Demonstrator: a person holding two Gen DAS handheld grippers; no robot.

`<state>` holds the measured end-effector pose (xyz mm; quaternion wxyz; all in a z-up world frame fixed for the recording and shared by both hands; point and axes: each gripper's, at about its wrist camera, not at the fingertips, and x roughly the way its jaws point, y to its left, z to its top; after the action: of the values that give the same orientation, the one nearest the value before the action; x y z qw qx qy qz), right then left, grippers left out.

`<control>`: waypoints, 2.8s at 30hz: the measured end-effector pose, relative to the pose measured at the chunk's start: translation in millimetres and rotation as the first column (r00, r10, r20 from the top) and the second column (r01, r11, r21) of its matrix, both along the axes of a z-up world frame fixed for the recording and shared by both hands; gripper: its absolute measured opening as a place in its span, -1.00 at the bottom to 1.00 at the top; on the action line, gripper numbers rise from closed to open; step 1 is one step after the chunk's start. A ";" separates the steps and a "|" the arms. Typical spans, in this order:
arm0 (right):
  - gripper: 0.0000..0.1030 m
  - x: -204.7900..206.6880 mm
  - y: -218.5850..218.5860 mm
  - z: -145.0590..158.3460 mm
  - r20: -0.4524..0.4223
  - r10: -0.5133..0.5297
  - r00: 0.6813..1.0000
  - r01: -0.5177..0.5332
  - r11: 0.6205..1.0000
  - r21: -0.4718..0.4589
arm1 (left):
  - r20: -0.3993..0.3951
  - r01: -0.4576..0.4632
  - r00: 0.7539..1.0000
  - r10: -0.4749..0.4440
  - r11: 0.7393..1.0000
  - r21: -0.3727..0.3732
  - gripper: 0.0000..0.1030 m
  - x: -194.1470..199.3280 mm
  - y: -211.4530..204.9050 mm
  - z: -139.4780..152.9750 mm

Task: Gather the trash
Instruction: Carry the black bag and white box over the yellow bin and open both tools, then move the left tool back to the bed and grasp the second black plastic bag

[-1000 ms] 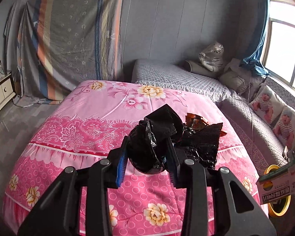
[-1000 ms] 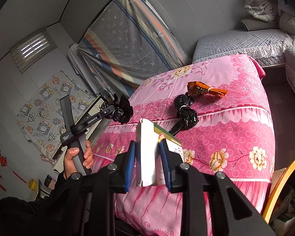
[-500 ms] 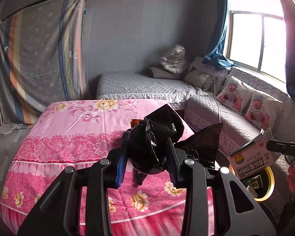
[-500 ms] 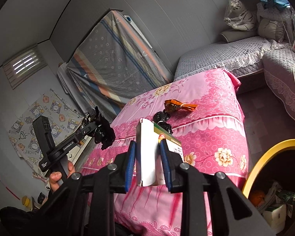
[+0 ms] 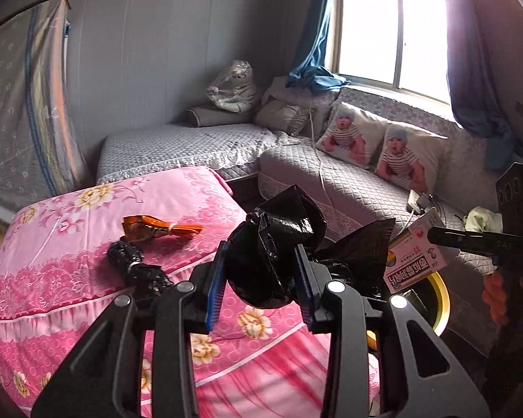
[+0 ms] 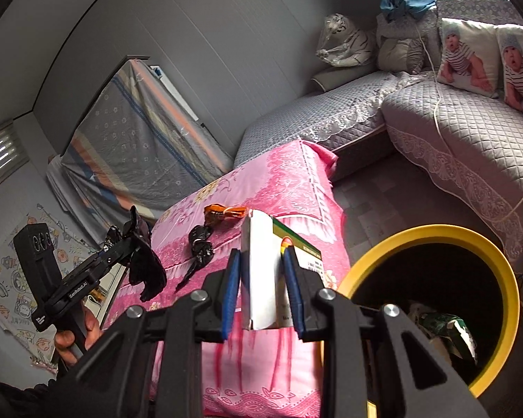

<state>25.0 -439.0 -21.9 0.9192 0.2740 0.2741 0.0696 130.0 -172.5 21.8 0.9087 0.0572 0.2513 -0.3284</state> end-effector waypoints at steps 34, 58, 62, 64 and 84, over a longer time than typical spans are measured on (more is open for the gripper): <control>-0.14 -54.5 -127.4 -111.7 -0.177 -0.343 0.922 0.363 0.927 0.091 | -0.107 0.286 0.955 -0.276 0.954 0.093 -0.33 -14.4 -177.6 -60.0; 0.02 -46.5 -86.9 -93.9 -0.103 -0.236 0.966 0.247 0.962 0.116 | 0.105 -0.087 0.992 0.076 0.991 0.100 0.84 30.6 -87.3 -77.1; 0.08 -22.9 -58.3 -89.9 -0.114 -0.169 0.979 0.179 0.980 0.090 | 0.083 -0.234 0.971 0.225 0.964 0.125 0.84 71.8 -27.6 -85.2; 0.11 -13.0 -47.0 -88.1 -0.118 -0.145 0.982 0.155 0.985 0.080 | 0.040 -0.305 0.952 0.303 0.945 0.118 0.84 92.3 4.5 -90.1; 0.13 29.3 5.2 -87.0 -0.151 -0.016 0.988 0.021 0.999 0.030 | -0.245 -0.488 0.820 0.518 0.855 0.174 0.83 225.0 76.1 -121.8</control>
<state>54.3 -433.8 -108.9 0.8921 0.2953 0.3391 0.0443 355.0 -96.4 -100.0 0.9134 -0.0119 0.4012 -0.0682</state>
